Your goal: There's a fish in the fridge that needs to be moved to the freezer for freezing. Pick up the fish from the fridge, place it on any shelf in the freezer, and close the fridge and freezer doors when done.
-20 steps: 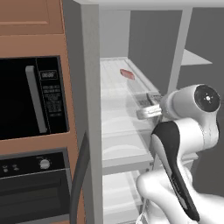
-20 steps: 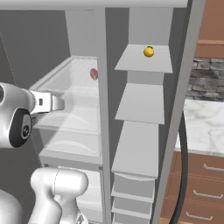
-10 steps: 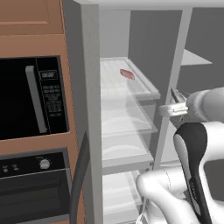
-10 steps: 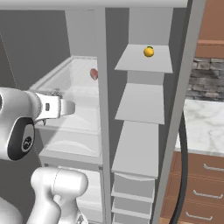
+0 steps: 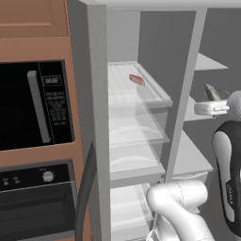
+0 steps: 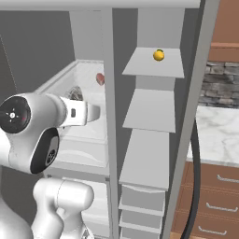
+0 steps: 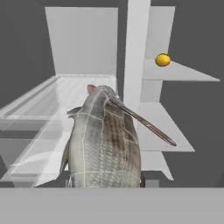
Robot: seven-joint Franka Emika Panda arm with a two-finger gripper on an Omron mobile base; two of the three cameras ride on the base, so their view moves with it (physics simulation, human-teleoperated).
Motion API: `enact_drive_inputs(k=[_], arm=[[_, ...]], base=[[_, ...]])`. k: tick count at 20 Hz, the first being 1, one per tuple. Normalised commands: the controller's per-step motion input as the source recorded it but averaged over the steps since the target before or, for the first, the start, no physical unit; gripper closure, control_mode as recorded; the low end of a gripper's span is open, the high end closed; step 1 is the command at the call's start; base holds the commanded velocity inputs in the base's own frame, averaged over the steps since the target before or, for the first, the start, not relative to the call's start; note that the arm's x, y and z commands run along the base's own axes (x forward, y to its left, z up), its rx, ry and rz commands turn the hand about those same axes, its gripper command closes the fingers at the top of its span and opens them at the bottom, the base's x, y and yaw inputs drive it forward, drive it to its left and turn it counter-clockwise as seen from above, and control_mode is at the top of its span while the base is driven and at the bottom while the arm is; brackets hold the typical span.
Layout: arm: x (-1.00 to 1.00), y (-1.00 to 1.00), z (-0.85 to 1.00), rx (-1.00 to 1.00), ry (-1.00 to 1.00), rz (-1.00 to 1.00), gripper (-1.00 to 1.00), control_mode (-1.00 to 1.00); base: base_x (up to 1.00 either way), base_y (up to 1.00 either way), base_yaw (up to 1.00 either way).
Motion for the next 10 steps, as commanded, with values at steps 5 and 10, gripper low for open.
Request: enact_drive_inputs(k=[5,10], arm=[[0.11,-0.21,0.03,0.0,-0.12,-0.08,1.0,-1.0],[0.27,-0.51,0.06,0.0,0.0,-0.02,1.0,-1.0]], base=[[0.0,0.0,0.0],[0.0,0.0,0.0]])
